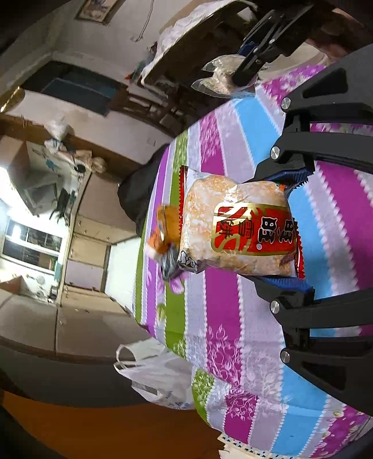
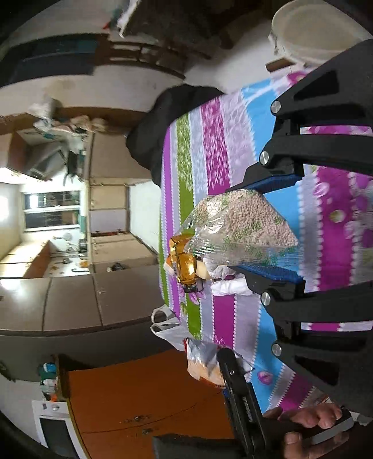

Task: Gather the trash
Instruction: 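Carry the bread bag and seed bag over the white basin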

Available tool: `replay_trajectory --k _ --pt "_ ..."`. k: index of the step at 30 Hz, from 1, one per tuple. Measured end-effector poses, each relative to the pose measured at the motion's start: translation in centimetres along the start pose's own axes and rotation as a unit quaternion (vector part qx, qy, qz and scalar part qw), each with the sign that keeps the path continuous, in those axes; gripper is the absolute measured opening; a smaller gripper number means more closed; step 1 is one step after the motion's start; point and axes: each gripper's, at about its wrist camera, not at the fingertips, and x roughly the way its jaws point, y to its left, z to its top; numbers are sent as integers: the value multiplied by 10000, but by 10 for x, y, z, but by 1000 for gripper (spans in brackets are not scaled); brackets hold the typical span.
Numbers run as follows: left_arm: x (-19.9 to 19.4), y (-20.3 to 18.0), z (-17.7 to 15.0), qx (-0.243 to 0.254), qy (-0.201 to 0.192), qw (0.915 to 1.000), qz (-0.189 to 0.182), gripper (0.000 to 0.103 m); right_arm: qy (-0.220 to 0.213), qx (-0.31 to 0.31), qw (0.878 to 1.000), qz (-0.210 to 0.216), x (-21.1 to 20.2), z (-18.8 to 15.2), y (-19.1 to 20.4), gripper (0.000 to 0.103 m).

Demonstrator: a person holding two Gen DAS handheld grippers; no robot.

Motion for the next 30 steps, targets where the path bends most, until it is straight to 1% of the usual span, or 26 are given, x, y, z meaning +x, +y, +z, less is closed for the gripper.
replay_trajectory --k 3,6,8,16,25,30 --pt "-11 -23 -7 201 -23 9997 -108 52 -102 -60 9997 -204 -23 -3 -2 42" --pt "-20 -44 -12 322 -43 9992 -251 52 -122 -20 9995 -301 -36 -4 -7 42" --pt "-25 -60 -15 453 -48 9984 -324 52 -196 -4 9987 -477 -47 -3 -14 42" --pt "-32 -109 -19 719 6 9953 -643 52 -272 286 9954 -869 -83 -8 -49 42" --pt "-34 -179 -19 1056 38 9884 -1088 52 -335 493 9887 -1372 -119 -11 -93 42" --pt "-32 -224 -19 1294 59 9825 -1336 52 -286 629 9837 -1660 -134 -15 -121 42"
